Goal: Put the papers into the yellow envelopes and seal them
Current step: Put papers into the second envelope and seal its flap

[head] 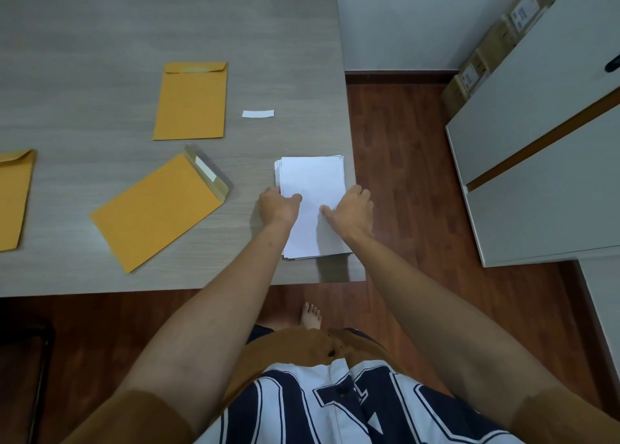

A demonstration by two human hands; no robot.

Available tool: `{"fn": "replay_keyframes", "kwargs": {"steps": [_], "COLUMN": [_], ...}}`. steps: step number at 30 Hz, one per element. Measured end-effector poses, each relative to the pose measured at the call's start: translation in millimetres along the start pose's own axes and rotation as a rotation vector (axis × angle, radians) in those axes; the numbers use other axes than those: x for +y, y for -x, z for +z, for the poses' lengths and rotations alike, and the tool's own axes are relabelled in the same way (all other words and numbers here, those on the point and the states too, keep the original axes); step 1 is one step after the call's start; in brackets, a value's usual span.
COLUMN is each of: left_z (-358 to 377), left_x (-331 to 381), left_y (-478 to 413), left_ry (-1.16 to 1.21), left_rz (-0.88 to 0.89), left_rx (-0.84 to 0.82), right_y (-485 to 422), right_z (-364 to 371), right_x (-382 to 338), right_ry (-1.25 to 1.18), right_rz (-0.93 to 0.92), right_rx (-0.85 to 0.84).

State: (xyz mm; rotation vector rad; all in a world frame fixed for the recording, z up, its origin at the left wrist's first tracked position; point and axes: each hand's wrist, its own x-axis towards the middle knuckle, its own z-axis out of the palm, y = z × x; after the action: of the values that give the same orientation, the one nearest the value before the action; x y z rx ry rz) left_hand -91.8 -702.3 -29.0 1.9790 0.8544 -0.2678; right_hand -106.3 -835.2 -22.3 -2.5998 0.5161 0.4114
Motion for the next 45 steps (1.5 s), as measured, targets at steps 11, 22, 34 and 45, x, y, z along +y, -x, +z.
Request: {"fn": "replay_keyframes", "kwargs": {"steps": [11, 22, 34, 45], "left_z": [10.0, 4.8, 5.0, 7.7], "left_x": [0.2, 2.5, 6.6, 3.5], "left_y": [6.5, -2.1, -2.7, -0.3], "left_ry": [-0.142, -0.002, -0.103, -0.153], "left_rz": [0.016, -0.035, -0.007, 0.061], "left_rx": [0.048, 0.016, 0.006, 0.031], "right_y": [0.9, 1.6, 0.0, -1.7], "right_z": [0.0, -1.1, 0.2, 2.4], "right_x": [0.0, -0.6, 0.4, 0.3], "right_ry": [0.011, 0.005, -0.001, 0.0], "right_rz": [-0.002, -0.003, 0.002, 0.01], "right_rx": [-0.001, 0.0, 0.005, 0.01]}}
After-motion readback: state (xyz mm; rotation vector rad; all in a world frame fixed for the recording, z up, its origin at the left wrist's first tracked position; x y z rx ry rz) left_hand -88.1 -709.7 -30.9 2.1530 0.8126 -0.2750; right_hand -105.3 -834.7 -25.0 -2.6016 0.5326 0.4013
